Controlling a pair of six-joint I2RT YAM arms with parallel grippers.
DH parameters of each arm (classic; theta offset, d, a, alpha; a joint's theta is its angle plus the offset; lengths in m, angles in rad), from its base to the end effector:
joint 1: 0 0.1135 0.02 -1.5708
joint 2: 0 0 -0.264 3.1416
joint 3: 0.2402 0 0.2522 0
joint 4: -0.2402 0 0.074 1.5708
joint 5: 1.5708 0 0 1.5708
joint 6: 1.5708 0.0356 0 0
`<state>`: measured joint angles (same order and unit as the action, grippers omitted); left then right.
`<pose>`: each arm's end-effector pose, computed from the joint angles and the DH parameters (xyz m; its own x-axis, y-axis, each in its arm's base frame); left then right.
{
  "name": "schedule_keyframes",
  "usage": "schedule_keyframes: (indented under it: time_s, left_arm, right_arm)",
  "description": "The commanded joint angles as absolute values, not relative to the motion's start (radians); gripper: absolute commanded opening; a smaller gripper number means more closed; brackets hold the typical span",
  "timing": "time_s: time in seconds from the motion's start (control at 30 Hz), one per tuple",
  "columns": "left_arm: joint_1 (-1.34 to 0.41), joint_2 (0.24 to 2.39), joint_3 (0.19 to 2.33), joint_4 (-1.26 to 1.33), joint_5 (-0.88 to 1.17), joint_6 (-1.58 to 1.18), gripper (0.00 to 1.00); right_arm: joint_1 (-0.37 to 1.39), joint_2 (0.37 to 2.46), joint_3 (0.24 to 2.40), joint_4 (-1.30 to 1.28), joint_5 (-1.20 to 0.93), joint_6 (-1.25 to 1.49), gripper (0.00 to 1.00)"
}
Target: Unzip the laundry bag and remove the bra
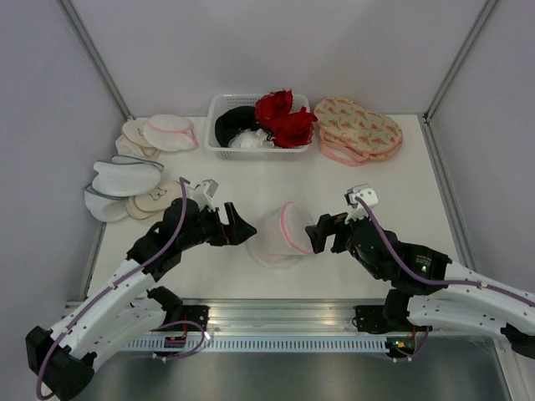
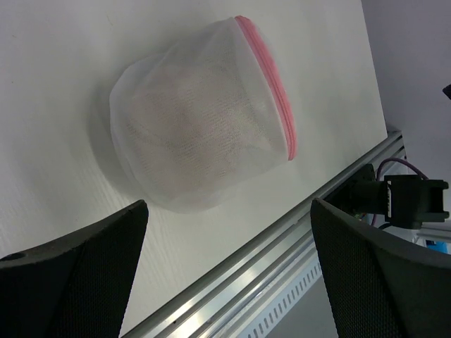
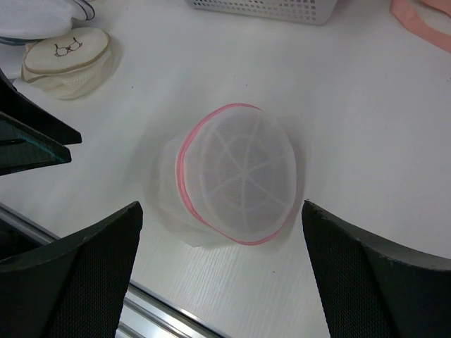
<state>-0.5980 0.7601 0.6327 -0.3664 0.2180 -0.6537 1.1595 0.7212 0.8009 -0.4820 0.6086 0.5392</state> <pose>0.1403 -0.1049 0.2722 -0.7409 -0.2137 -0.6367 0.3231 0.7177 -0.6169 0.0811 0.1349 0.3267 -0.4125 0.1081 -0.9045 -0.3845 0.8795 0.2804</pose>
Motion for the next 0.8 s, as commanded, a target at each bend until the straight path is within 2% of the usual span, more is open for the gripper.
schedule_keyframes:
  time_s: [0.0,0.13,0.33,0.77]
  left_arm:
    - [-0.604,0.735,0.660,-0.350,0.239,-0.600,1.00]
    - [-0.604,0.768,0.673,-0.344,0.302,-0.569,1.00]
    - [-0.612,0.932,0.761,-0.327,0.348,-0.587,1.00]
    - [-0.830,1.227,0.842,-0.163,0.022,-0.796,1.00]
  right_arm:
    - [1.163,0.747,0.807,-0.463,0.601,0.552,0.98]
    - [1.161,0.772,0.811,-0.465,0.600,0.552,0.98]
    - [1.163,0.779,0.804,-0.483,0.632,0.561,0.98]
    - [1.161,0.784,0.769,-0.575,0.718,0.641,0.98]
